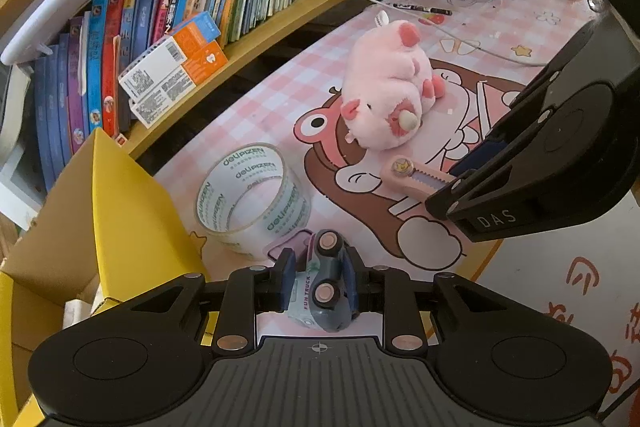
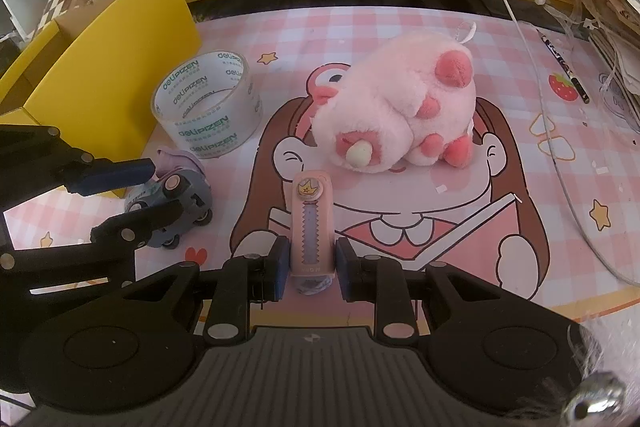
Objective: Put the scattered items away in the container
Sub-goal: 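Close the right tool on the pink stick while the left tool grasps the grey car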
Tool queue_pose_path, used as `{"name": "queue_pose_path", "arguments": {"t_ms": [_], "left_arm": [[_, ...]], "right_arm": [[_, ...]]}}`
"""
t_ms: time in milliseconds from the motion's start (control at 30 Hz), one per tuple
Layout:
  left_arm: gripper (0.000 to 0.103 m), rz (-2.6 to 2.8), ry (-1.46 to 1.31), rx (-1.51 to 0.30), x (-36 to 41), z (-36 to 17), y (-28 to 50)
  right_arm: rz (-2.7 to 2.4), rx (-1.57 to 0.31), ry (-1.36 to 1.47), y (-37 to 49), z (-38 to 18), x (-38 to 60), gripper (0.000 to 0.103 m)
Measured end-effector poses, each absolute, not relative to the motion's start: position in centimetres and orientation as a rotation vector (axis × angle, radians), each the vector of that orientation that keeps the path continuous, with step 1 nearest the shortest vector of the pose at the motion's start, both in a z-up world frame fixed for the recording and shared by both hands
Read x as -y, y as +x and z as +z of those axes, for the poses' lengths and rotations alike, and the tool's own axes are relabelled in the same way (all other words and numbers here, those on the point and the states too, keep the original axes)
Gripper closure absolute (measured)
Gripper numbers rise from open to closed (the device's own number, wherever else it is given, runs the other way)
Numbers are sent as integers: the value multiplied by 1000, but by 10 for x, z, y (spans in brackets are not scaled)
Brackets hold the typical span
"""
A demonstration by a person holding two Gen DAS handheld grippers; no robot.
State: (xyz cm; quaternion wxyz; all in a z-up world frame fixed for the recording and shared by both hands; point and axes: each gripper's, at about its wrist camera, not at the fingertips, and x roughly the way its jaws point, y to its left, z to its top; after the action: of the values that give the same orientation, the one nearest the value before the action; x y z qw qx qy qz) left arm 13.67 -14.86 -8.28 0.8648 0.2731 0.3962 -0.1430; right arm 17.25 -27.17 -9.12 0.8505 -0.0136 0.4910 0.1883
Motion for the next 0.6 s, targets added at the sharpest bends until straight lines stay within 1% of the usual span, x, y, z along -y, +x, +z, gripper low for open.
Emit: {"name": "queue_pose_path", "arguments": {"t_ms": [167, 200, 267, 433, 600], "left_arm": [[74, -294, 630, -810, 153, -87, 135], [71, -292, 640, -809, 153, -88, 135], [68, -294, 647, -810, 154, -89, 135], [68, -279, 628, -813, 151, -87, 137], [65, -274, 611, -834, 149, -89, 139]], "right_arm": [[397, -1034, -31, 173, -91, 271, 80], [397, -1034, -31, 173, -92, 271, 79], [397, -1034, -33, 173, -92, 271, 79], [397, -1035, -33, 173, -92, 271, 79], [398, -1037, -33, 173, -91, 270, 79]]}}
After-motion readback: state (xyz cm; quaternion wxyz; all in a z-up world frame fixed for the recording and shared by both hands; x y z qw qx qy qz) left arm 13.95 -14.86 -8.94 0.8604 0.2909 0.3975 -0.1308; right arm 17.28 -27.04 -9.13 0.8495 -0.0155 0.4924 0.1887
